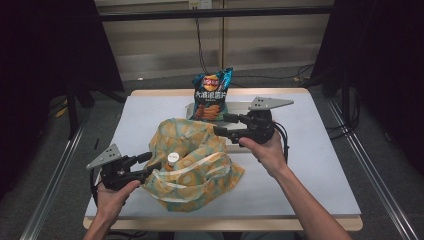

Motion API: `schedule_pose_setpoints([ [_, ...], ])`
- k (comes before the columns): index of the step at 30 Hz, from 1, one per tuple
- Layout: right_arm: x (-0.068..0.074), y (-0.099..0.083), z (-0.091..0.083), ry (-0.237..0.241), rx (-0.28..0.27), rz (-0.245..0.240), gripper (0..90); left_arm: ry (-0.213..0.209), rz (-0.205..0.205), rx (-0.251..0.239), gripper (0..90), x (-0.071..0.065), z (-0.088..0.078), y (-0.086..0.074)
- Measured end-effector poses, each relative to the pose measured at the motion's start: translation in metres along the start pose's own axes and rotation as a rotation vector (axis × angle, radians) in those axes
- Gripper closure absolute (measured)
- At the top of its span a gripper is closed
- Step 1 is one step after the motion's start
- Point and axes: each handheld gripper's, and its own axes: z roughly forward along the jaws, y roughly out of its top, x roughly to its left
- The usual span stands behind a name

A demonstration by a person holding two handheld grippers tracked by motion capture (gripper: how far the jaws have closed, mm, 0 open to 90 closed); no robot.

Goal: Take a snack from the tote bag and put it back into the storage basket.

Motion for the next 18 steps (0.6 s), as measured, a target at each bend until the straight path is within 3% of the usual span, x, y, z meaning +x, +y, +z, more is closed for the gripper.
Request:
schedule_pose_setpoints([
  [10, 0.023, -0.016, -0.01, 0.046, 0.009, 0.01, 35.3, 0.034, 0.012, -0.028, 39.0, -0.014, -0.01, 0.015],
  [11, 0.026, -0.016, -0.011, 0.048, 0.016, 0.008, 35.1, 0.016, 0.013, -0.037, 39.0, -0.016, -0.011, 0.017],
  [14, 0.035, -0.017, -0.013, 0.03, 0.047, -0.024, 34.8, 0.021, 0.03, -0.041, 39.0, -0.024, -0.013, 0.023],
  [18, 0.042, -0.016, -0.015, 0.06, 0.05, -0.02, 34.7, -0.016, 0.047, -0.052, 39.0, -0.034, -0.018, 0.029],
])
